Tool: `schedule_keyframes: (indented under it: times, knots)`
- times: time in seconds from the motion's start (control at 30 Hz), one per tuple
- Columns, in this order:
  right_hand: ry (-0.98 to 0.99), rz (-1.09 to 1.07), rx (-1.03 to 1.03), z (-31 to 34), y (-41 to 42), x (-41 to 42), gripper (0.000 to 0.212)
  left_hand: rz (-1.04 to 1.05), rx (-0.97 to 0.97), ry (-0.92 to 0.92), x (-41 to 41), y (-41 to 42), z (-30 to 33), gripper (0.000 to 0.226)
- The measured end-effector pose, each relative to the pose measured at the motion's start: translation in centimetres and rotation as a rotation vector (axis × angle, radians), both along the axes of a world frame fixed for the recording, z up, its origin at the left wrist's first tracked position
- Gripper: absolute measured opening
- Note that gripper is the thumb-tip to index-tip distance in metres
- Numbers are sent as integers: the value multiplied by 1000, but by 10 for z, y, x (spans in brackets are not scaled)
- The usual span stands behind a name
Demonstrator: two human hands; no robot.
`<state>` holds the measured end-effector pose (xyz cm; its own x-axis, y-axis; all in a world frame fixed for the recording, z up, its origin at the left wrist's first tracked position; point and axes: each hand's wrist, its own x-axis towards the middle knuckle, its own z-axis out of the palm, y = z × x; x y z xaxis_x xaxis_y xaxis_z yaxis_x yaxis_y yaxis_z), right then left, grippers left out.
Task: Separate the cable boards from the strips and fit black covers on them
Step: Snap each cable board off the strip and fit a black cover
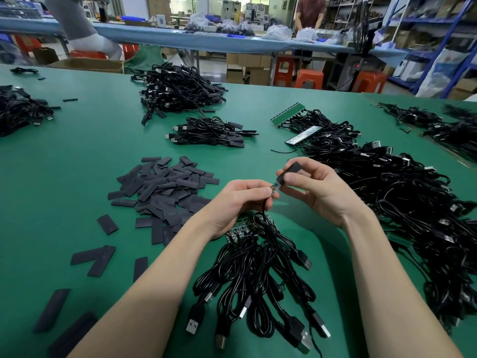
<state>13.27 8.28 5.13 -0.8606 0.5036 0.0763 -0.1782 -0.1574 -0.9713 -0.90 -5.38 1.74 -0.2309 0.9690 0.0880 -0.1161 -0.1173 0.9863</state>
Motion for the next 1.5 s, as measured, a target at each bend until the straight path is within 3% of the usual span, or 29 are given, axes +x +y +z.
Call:
schedule_keyframes:
  times: [0.27, 0.5, 0.7, 0.97, 1.13, 1.5]
  knots:
    - [69, -3, -19, -4, -6, -5, 19, -5, 23, -36, 0, 0, -1, 15]
    - [-44, 48, 35, -3, -3, -1, 13, -24, 11, 38, 1, -1, 0, 15]
    - [-88, -3, 125, -1, -2, -3, 30, -2, -1, 61, 0, 1, -2, 16]
    - [-32, -155, -70, -5, 2, -4, 10, 156, 10, 54, 3, 7, -7, 29]
    - [-76, -140, -130, -5, 2, -4, 14, 171, 85, 19, 4, 6, -8, 27]
    - [-53, -173, -148, -5, 2, -6, 17, 304, 143, 151, 5, 7, -9, 20]
